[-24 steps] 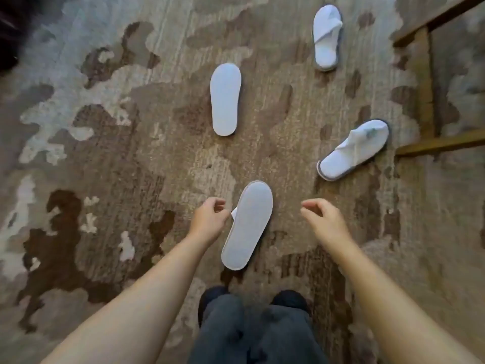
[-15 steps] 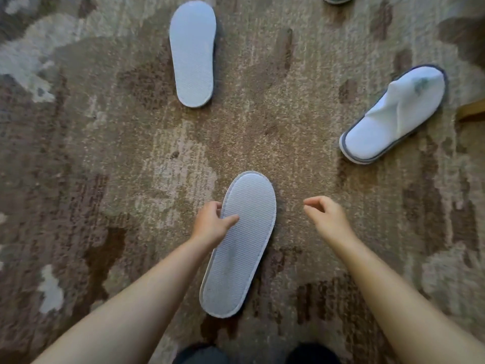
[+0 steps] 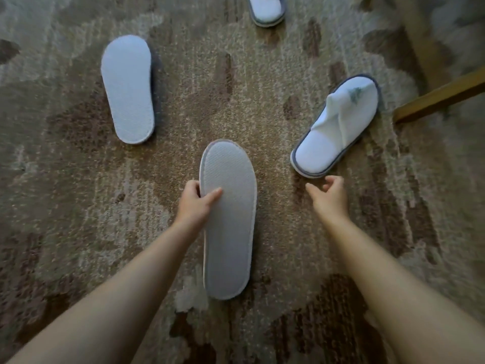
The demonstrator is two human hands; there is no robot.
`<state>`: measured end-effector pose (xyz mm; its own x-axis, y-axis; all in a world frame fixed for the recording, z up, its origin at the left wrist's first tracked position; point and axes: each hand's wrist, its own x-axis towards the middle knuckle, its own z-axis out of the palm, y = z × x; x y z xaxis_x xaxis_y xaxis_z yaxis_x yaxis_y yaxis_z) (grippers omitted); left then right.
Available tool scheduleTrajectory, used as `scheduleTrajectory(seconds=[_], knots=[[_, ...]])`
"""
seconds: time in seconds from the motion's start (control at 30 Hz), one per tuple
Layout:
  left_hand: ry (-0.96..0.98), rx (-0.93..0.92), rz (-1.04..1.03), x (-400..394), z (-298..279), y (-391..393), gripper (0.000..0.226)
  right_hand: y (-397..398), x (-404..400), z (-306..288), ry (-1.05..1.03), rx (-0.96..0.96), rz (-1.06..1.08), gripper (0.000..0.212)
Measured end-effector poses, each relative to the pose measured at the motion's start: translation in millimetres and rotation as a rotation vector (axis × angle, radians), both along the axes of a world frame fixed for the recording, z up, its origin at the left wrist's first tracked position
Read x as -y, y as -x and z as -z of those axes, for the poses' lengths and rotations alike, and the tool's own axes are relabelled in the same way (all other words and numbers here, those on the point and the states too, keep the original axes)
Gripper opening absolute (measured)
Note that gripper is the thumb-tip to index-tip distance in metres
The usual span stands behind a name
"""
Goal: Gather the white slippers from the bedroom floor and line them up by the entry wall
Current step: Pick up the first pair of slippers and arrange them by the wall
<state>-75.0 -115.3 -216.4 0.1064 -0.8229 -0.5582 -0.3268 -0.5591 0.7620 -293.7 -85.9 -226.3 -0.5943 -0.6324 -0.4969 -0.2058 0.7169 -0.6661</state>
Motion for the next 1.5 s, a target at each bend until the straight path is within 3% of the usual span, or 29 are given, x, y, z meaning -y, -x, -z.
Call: scheduleTrajectory(seconds=[0.27,0.37,0.53,0.7,0.83,0.97,1.27,1.5], knots=[[0.038,-0.101,-0.074,24.0,16.7,25.1,0.027,20.5,29.7,30.0,-0.015,0.001,0.23,0.071],[-0.013,-0.146,-0.09,18.4,21.6,18.2,0.031,21.8,36.4,34.0,-0.008,-0.001,0.273,0.061],[-0.038,-0.231,-0.145,12.1,23.9,7.6,0.029,19.1,40.5,30.6,0.093,0.159,0.287,0.025],[-0.017,-0.25,-0.178,3.3,-8.9,1.8,0.025,9.2,24.4,-0.8,0.156,0.237,0.303,0.02],[0.0,-0.232,-0.198,-10.2,-85.2,-3.8,0.022,-0.9,-5.2,-67.8,0.118,0.014,0.166,0.019],[0.054,-0.138,-0.095,-22.8,-198.9,2.4,0.023,-6.2,-38.3,-185.5,0.187,-0.071,0.06,0.026],[0.132,-0.162,0.029,-8.1,-501.8,44.3,0.025,9.2,-59.4,-500.6,0.311,0.103,0.071,0.022],[0.203,-0.207,0.229,20.8,-639.3,84.9,0.028,24.8,-65.8,-633.9,0.453,0.019,0.231,0.029]])
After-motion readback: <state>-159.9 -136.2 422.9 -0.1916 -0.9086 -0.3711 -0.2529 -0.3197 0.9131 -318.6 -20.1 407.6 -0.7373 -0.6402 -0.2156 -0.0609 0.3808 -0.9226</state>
